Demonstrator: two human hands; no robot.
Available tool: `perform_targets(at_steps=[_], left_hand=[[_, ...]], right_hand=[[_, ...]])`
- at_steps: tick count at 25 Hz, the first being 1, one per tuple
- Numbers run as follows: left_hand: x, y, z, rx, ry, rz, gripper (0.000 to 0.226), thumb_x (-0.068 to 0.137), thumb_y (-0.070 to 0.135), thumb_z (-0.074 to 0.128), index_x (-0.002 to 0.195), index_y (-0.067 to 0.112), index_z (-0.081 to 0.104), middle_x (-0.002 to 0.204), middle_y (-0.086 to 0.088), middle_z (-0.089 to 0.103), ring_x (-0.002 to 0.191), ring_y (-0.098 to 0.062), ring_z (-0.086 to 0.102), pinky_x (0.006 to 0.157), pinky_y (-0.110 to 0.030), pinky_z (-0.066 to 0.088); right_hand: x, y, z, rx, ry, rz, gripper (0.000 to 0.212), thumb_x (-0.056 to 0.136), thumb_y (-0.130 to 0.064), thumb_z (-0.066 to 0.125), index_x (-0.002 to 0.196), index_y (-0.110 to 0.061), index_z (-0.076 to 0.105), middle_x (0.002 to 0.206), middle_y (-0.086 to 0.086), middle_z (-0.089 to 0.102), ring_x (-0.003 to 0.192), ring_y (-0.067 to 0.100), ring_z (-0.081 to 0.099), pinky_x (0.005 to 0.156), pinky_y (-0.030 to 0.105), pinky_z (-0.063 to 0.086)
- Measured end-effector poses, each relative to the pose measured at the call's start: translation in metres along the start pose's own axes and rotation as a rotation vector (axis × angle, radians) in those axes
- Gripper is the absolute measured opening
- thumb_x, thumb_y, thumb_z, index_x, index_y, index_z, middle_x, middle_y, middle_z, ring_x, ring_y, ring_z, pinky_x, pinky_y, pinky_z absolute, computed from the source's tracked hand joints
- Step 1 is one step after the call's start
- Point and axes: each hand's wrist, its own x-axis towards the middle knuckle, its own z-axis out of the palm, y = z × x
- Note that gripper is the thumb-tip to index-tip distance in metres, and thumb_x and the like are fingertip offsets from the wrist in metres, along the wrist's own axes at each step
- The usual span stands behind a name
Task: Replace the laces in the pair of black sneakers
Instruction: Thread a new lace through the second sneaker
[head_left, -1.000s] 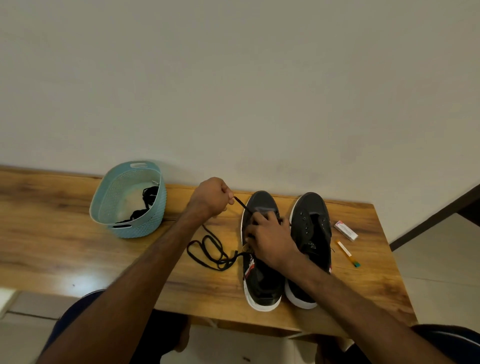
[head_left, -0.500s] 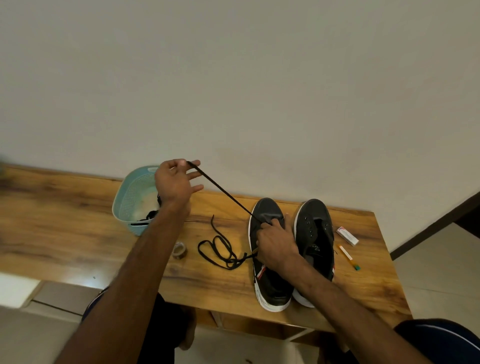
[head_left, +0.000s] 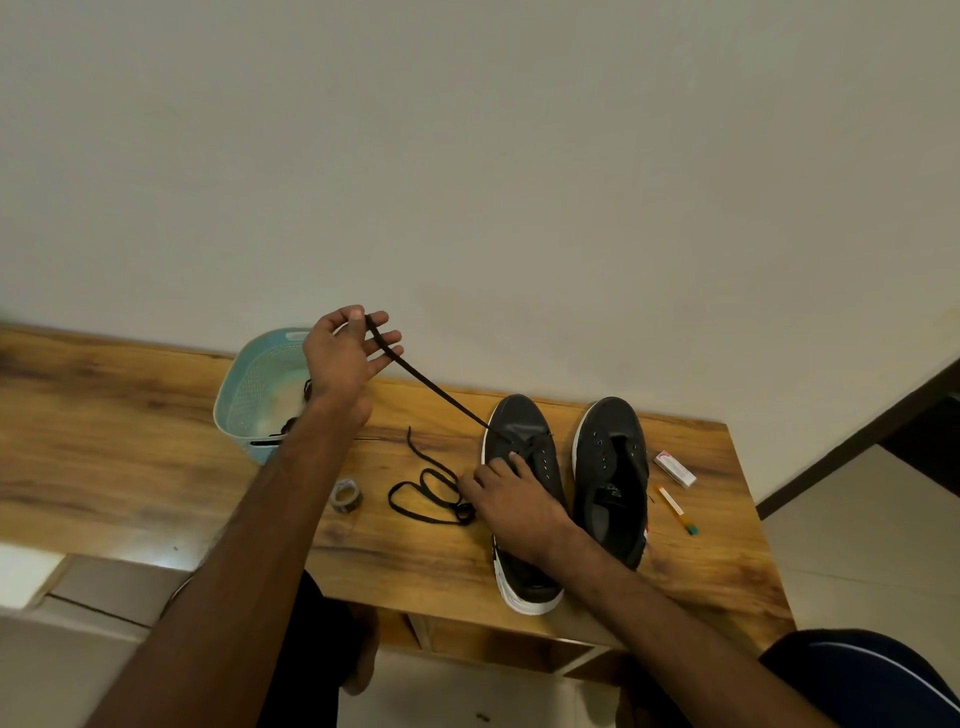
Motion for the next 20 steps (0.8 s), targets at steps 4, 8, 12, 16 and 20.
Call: perform_targets(at_steps=[4, 8, 12, 16, 20], left_hand=[[-0.002, -0.001, -0.004, 0.023, -0.016, 0.006, 0.014, 0.105, 0.015, 0.045, 0.115, 0.006, 0.051, 0.093, -0.005, 0.068, 0.072, -0.018, 0.069, 0.070, -0.036, 0.062], [0.000, -0.001, -0.002, 0.016, -0.012, -0.002, 0.015, 0.105, 0.016, 0.046, 0.115, 0.007, 0.053, 0.093, -0.005, 0.069, 0.072, -0.018, 0.068, 0.070, -0.037, 0.062], [0.001, -0.002, 0.003, 0.027, -0.048, 0.004, 0.013, 0.104, 0.016, 0.047, 0.112, 0.008, 0.053, 0.091, -0.005, 0.069, 0.067, -0.017, 0.067, 0.070, -0.038, 0.062], [-0.010, -0.003, 0.011, 0.036, -0.156, 0.006, 0.011, 0.104, 0.015, 0.046, 0.106, 0.012, 0.057, 0.079, -0.002, 0.061, 0.056, -0.013, 0.054, 0.057, -0.034, 0.057], [-0.022, -0.023, 0.012, 0.589, -0.285, 0.266, 0.012, 0.102, 0.027, 0.050, 0.104, 0.020, 0.059, 0.071, 0.002, 0.055, 0.056, -0.010, 0.044, 0.049, -0.024, 0.035]], right_hand=[[0.010, -0.005, 0.005, -0.060, -0.122, 0.023, 0.051, 0.100, -0.012, 0.045, 0.149, -0.008, 0.031, 0.143, 0.016, 0.047, 0.139, 0.032, 0.035, 0.120, 0.062, 0.006], [0.014, -0.004, -0.019, 0.470, -0.204, 0.012, 0.028, 0.101, -0.021, 0.053, 0.127, -0.012, 0.051, 0.114, 0.007, 0.063, 0.112, 0.025, 0.056, 0.112, 0.063, 0.029], [0.001, 0.036, -0.082, 1.353, 0.167, 0.198, 0.025, 0.101, -0.034, 0.052, 0.114, -0.015, 0.062, 0.086, -0.009, 0.064, 0.074, 0.009, 0.056, 0.070, 0.028, 0.049], [-0.022, 0.093, -0.113, 1.761, 0.542, 0.250, 0.027, 0.094, -0.026, 0.063, 0.120, -0.020, 0.062, 0.082, 0.003, 0.063, 0.056, 0.010, 0.046, 0.046, 0.020, 0.033], [-0.027, 0.119, -0.082, 1.042, 0.454, 0.598, 0.020, 0.094, -0.020, 0.067, 0.115, -0.022, 0.066, 0.103, 0.007, 0.070, 0.076, 0.021, 0.069, 0.061, 0.031, 0.057]])
